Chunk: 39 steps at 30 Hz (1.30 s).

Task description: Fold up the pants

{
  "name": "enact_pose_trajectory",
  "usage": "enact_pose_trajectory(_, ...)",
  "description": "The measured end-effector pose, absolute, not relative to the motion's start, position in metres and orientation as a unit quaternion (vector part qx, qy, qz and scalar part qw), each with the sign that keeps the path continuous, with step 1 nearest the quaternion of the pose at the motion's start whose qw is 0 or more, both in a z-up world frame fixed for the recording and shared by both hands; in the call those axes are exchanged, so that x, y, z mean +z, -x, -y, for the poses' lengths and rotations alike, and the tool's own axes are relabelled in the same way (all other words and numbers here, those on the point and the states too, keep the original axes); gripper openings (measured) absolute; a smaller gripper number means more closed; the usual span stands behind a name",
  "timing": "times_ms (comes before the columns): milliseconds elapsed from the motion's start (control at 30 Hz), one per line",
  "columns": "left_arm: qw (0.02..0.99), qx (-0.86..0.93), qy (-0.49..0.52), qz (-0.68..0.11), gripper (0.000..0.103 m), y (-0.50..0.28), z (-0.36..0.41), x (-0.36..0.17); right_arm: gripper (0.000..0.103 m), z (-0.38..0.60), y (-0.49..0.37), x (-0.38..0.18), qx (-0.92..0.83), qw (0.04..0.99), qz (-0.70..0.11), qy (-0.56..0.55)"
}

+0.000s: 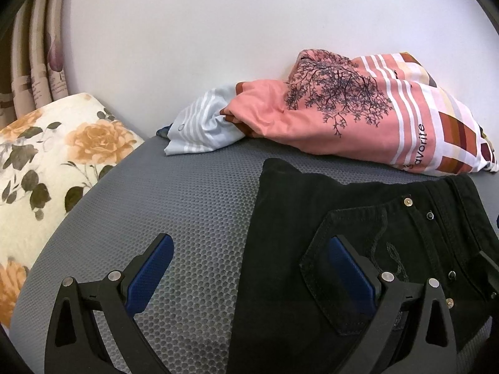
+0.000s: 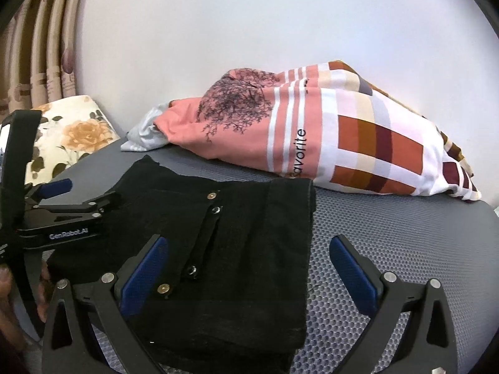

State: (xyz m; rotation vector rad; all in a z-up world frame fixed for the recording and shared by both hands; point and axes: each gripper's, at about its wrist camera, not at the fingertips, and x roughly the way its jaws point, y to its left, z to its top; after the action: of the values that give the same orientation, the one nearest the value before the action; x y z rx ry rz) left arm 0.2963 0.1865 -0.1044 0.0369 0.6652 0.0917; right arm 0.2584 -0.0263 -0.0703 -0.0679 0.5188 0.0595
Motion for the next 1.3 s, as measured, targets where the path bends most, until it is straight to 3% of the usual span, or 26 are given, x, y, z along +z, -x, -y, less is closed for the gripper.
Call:
enact_pose_trajectory(200, 0.945, 0.064, -0.033, -0.32, 0.099, -0.289, -0.184, -0.103, 0.103, 0.032, -0.261, -0.074, 0.059, 0.955, -0.289, 0.013)
enact_pose_trajectory(633, 0.937, 0.053, -0.008, -0.345, 0.099, -0.226, -0.168, -0.088, 0.103, 0.047, -0.18, -0.053, 0.078, 0.954, -0.289, 0.002)
enact_pose_trajectory(1067, 0.954, 0.027, 0.011, -0.3, 0.099, -0.152, -0.133, -0.023, 0.103, 0.063, -0.126, -0.016, 0.077, 0.961, -0.265, -0.004)
enact_pose_trajectory(1300, 0.963, 0.067, -0.08, -0.25, 0.099, -0.109, -0.101, 0.016, 0.103, 0.075, -0.09, 0.016, 0.078, 0.969, -0.233, -0.01)
